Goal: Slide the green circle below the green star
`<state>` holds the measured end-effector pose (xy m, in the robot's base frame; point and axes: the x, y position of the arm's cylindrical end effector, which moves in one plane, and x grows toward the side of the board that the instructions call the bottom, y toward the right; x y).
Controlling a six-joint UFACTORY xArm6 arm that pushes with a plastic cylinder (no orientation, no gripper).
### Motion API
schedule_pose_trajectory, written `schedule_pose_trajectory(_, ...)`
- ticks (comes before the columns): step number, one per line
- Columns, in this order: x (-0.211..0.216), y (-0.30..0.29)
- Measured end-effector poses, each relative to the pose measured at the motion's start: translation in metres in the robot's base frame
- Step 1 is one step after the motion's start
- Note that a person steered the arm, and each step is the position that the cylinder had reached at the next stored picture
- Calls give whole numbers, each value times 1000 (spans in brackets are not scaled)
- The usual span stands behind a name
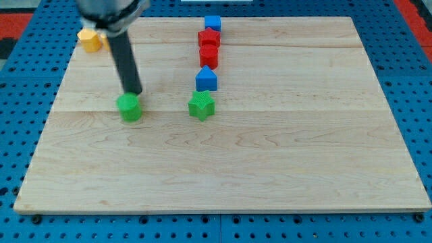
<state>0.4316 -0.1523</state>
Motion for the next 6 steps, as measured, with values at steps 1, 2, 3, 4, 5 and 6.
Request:
schedule_pose_trajectory(1, 12, 8)
schedule_pose_trajectory(2, 15, -83)
schedule_pose_trajectory(3, 42, -45)
schedule_pose_trajectory(4, 41, 58)
schedule_pose_trajectory(5, 42, 18)
schedule_pose_trajectory(6, 86, 34)
